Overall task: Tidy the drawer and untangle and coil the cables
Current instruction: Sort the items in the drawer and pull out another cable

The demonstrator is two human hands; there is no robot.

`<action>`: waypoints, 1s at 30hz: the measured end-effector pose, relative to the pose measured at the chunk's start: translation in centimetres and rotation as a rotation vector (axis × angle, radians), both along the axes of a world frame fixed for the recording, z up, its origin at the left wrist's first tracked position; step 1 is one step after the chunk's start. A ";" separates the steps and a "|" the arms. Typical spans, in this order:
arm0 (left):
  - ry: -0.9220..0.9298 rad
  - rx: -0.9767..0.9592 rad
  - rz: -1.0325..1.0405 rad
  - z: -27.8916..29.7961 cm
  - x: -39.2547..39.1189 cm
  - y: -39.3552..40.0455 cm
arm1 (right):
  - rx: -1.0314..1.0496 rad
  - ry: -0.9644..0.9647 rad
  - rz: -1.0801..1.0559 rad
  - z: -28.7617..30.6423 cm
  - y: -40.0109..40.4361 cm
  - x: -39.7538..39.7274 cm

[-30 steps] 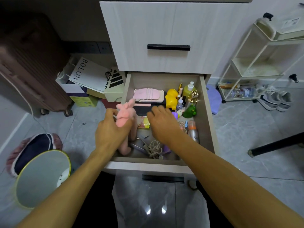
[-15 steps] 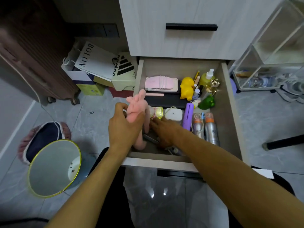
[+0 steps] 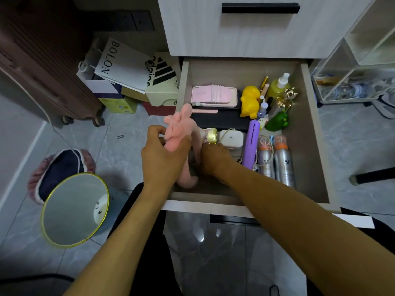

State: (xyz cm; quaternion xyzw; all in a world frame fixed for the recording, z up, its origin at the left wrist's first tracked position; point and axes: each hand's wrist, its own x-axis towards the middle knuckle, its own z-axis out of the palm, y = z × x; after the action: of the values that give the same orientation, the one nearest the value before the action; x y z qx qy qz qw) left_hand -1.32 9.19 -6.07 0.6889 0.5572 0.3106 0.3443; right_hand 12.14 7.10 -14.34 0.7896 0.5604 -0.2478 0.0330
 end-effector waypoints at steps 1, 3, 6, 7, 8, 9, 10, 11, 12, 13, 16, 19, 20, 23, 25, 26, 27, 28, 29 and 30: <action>0.007 0.003 -0.004 0.1 0.1 0.0 | 0.004 0.003 -0.030 -0.1 0.1 -0.2; 0.014 0.012 -0.012 0.2 0.1 -0.1 | 0.029 -0.033 -0.035 -0.2 0.1 -0.5; 0.009 0.010 -0.007 0.1 0.0 -0.1 | 0.053 -0.075 -0.021 -0.5 -0.4 -0.7; 0.010 0.008 -0.006 0.1 0.0 -0.2 | 0.051 -0.048 -0.033 -0.6 -0.5 -0.7; 0.007 0.007 -0.007 0.0 0.0 -0.2 | 0.047 -0.013 -0.039 -0.6 -0.5 -0.4; 0.004 0.003 -0.005 0.0 0.0 -0.1 | 0.039 0.026 -0.045 -0.7 -0.6 -0.2; -0.003 0.000 -0.004 -0.1 0.0 -0.1 | 0.032 0.063 -0.052 -0.7 -0.7 0.0; -0.008 -0.006 -0.002 0.0 0.1 0.0 | 0.020 0.102 -0.060 -0.7 -0.7 0.3; -0.010 -0.012 0.005 -0.1 0.0 0.0 | 0.010 0.142 -0.065 -0.7 -0.8 0.5; -0.007 -0.015 0.009 0.0 0.0 0.1 | 0.001 0.181 -0.070 -0.5 -0.8 0.7; -0.009 -0.026 0.002 -0.1 -0.1 0.1 | -0.003 0.284 -0.102 -0.1 -0.9 1.2; -0.008 -0.021 -0.003 0.0 0.0 0.0 | 0.004 0.305 -0.107 0.0 -1.1 1.3; -0.006 -0.019 -0.004 -0.1 0.0 -0.1 | -0.015 0.304 -0.121 -0.1 -1.1 1.3; -0.003 -0.020 0.007 0.0 0.0 -0.1 | -0.049 0.303 -0.149 -0.1 -1.0 1.1; -0.001 -0.020 0.012 -0.1 -0.1 0.0 | -0.036 0.299 -0.122 0.2 -1.1 1.0; 0.003 -0.018 0.009 -0.1 -0.1 0.0 | -0.027 0.301 -0.106 0.4 -1.2 0.9; 0.006 -0.016 0.005 -0.2 0.0 0.0 | -0.021 0.304 -0.094 0.5 -1.3 1.0; 0.005 -0.015 0.002 -0.2 0.0 0.0 | -0.031 0.307 -0.097 0.5 -1.4 1.0; 0.000 -0.017 0.004 -0.2 0.0 0.0 | -0.050 0.299 -0.106 0.4 -1.4 1.0; -0.001 -0.016 0.004 -0.3 0.0 0.0 | -0.070 0.288 -0.122 0.3 -1.4 1.0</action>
State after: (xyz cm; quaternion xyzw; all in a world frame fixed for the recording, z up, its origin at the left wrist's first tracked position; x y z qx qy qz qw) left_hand -1.35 9.23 -6.37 0.6847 0.5610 0.3070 0.3495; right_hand 13.10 5.70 -14.06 0.7767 0.5014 -0.3795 -0.0353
